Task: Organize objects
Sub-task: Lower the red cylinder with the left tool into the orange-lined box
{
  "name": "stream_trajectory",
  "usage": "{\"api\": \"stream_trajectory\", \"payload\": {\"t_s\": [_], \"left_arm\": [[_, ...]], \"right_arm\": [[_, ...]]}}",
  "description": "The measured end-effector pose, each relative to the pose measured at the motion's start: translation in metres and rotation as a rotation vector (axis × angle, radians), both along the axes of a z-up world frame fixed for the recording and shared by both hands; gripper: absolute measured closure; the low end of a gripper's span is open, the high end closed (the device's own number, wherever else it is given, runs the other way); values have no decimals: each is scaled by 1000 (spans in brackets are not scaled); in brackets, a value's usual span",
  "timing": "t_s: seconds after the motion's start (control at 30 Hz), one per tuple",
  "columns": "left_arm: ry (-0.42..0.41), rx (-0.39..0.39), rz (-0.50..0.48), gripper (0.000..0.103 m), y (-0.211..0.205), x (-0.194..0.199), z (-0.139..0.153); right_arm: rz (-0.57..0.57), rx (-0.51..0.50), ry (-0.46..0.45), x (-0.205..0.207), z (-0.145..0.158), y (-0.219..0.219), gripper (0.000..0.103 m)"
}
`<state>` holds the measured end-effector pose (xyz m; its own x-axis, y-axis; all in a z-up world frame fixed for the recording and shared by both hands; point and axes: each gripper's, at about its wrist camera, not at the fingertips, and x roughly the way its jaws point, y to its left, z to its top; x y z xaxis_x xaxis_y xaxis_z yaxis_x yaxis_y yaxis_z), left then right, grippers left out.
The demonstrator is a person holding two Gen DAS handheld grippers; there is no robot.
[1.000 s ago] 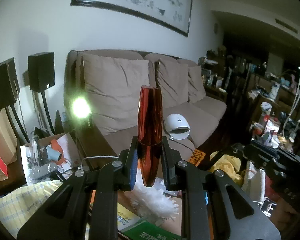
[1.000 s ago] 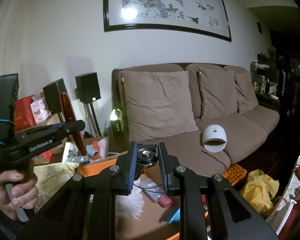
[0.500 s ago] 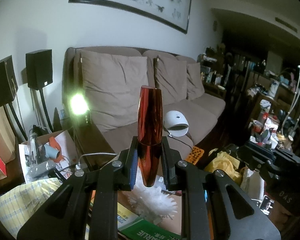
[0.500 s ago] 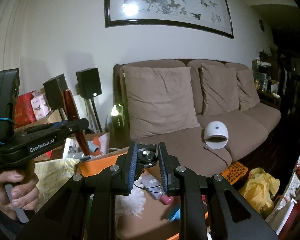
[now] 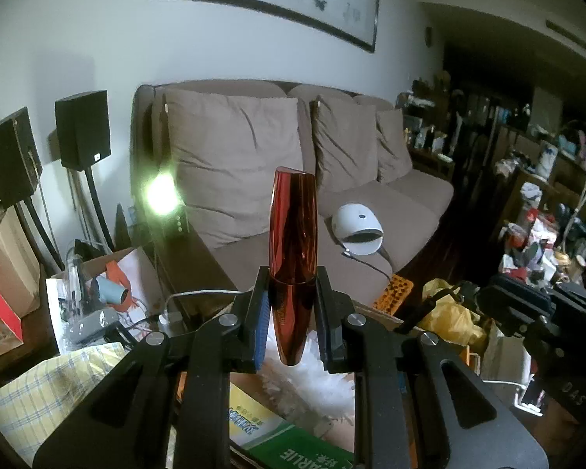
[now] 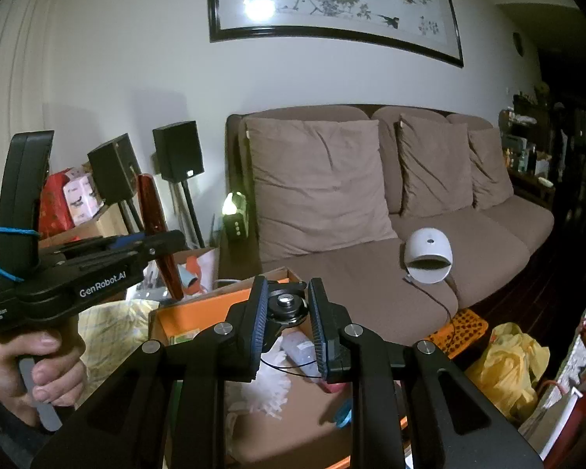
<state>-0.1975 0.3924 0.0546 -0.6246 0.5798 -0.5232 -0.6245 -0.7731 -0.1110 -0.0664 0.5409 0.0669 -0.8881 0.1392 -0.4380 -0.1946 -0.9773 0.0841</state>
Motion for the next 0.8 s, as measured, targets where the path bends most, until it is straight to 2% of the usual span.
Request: {"api": "stream_trajectory", "payload": {"t_s": [0.8], "left_arm": [[-50, -93, -31, 84, 15, -2, -22]], "right_arm": [[-8, -15, -93, -13, -15, 2, 82]]}}
